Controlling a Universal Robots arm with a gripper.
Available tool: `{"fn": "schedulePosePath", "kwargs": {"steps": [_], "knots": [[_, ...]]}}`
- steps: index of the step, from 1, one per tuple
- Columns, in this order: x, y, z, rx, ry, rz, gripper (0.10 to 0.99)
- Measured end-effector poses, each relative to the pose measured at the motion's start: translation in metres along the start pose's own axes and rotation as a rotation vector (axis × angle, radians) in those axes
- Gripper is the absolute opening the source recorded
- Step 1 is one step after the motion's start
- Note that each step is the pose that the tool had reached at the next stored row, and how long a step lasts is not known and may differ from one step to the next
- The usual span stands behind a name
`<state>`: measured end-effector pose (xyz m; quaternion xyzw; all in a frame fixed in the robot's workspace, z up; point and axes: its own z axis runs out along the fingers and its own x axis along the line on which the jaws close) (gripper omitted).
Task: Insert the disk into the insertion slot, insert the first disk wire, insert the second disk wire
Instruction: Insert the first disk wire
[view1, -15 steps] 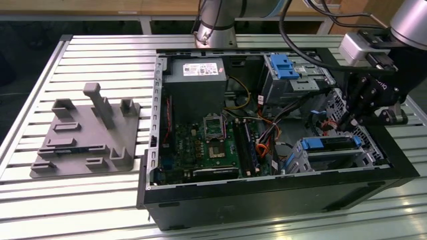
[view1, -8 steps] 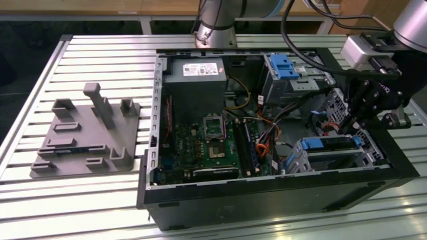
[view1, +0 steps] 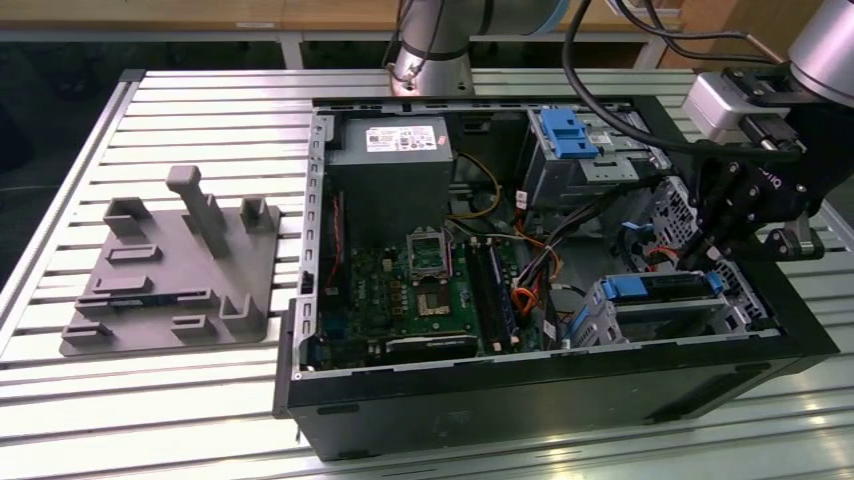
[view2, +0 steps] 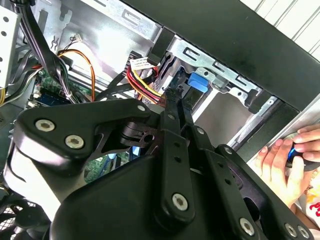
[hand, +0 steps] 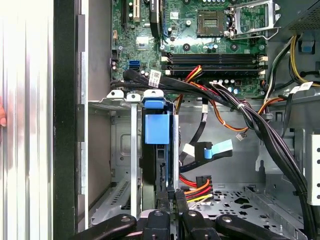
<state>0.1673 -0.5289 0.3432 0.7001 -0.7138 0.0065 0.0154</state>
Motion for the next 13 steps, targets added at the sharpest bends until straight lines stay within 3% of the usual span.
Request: {"fn": "schedulePosePath", "kwargs": {"steps": [13], "knots": [[0.0023,0.0011,0.0007,0.000,0.0001,0.002,0.165]]}}
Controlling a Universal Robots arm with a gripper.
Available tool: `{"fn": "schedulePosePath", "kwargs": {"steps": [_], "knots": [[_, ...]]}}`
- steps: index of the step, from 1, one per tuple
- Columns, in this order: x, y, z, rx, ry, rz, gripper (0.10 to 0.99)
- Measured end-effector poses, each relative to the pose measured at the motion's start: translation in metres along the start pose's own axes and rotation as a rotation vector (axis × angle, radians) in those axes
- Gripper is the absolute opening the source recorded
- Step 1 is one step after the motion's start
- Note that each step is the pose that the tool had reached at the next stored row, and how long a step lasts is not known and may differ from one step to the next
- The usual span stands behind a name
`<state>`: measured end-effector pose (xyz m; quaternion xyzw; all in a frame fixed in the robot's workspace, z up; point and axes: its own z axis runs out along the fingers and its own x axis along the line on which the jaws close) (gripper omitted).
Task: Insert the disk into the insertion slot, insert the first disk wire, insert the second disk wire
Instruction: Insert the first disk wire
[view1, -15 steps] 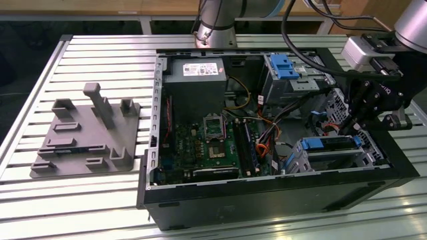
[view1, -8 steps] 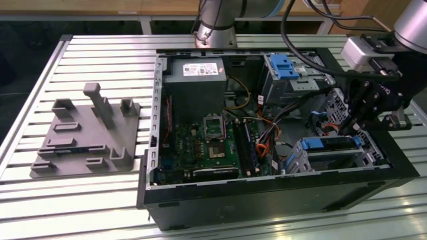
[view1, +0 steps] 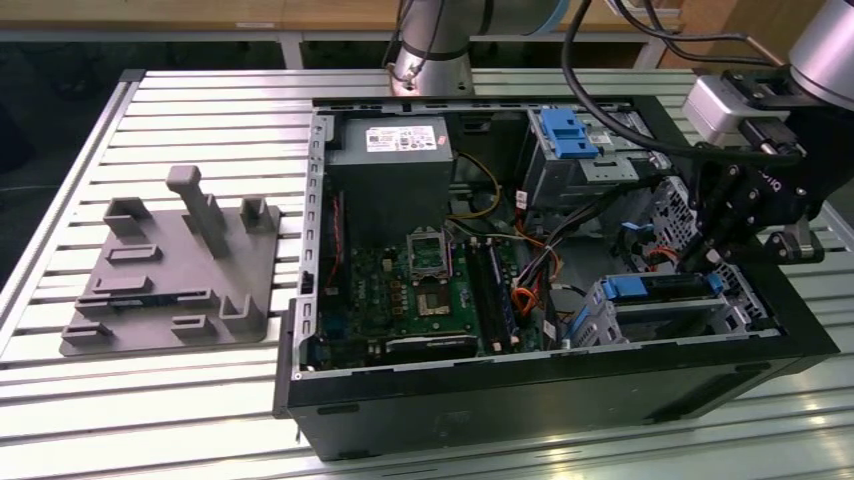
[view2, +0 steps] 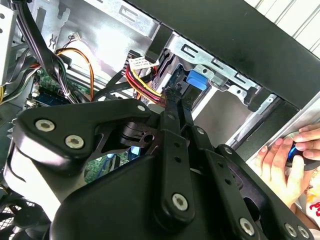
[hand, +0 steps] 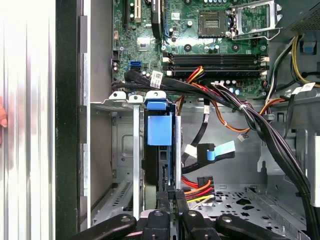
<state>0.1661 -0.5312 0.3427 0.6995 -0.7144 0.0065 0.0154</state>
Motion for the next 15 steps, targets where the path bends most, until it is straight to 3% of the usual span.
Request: {"fn": "schedulePosePath", "kwargs": {"steps": [15], "knots": [[-0.0029,0.0001,0.0009,-0.001,-0.0007,0.044,0.165]]}}
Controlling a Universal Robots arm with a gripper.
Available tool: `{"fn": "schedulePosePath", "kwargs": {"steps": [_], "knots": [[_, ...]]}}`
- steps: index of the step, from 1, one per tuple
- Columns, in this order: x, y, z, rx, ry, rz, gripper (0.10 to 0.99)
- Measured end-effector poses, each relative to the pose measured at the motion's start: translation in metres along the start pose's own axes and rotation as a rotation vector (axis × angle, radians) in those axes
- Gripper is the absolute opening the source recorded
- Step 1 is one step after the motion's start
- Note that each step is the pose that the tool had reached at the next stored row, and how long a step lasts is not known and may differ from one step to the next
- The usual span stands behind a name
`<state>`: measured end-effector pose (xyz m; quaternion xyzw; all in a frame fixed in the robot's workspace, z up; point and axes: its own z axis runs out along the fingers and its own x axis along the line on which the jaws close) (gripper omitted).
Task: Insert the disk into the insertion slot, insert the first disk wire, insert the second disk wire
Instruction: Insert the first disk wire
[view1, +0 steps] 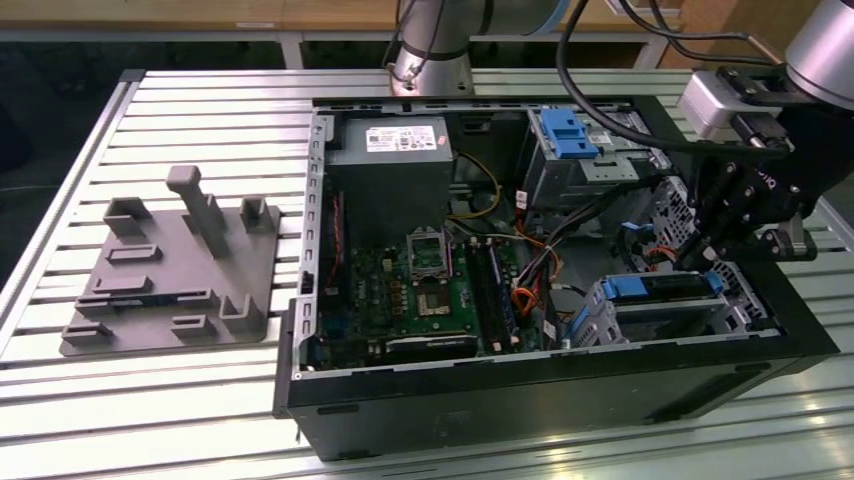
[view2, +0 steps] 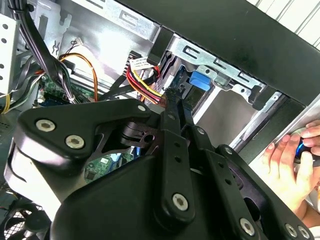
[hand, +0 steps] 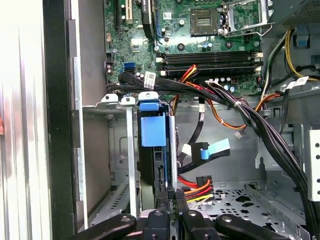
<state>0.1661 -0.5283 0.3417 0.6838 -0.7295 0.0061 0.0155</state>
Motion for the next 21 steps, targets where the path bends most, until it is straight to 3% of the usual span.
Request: {"fn": "schedulePosePath", "kwargs": {"steps": [21], "knots": [[0.0019,-0.0002,0.0022,0.000,0.0005,0.004,0.165]]}}
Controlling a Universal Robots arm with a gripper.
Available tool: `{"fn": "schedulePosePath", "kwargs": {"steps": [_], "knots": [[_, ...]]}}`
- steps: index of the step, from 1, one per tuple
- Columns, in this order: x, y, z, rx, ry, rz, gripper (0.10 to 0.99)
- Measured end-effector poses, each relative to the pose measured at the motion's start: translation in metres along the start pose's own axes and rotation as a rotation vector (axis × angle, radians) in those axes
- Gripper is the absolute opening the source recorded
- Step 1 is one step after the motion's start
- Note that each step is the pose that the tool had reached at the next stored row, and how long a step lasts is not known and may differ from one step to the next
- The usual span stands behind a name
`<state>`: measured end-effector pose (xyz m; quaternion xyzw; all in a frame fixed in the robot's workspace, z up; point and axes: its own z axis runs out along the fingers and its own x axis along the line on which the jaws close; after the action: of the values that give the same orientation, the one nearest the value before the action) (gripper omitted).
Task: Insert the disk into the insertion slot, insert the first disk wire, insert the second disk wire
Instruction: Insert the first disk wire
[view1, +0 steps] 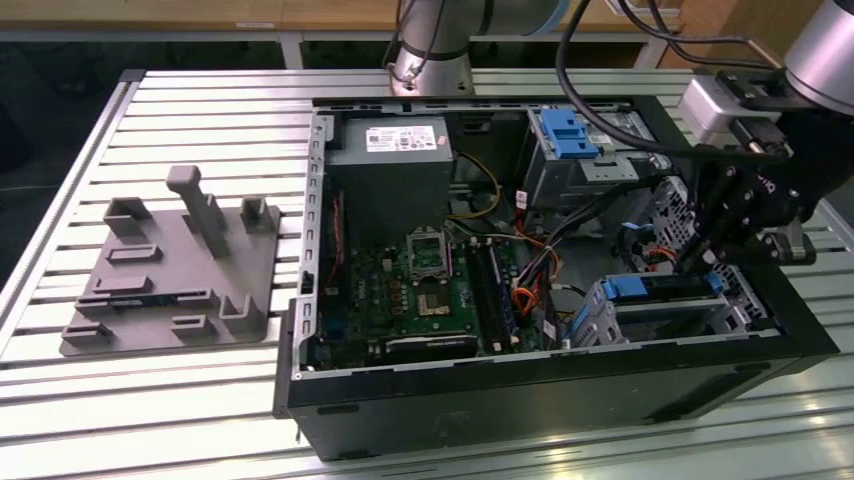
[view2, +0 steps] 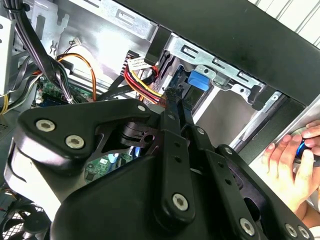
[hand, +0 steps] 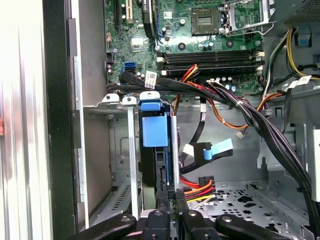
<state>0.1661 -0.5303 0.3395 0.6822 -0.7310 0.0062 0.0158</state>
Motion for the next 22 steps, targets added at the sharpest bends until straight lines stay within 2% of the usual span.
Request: {"fn": "schedulePosePath", "kwargs": {"steps": [22], "knots": [[0.0018,-0.0001,0.0028,-0.001,0.0012,0.016,0.165]]}}
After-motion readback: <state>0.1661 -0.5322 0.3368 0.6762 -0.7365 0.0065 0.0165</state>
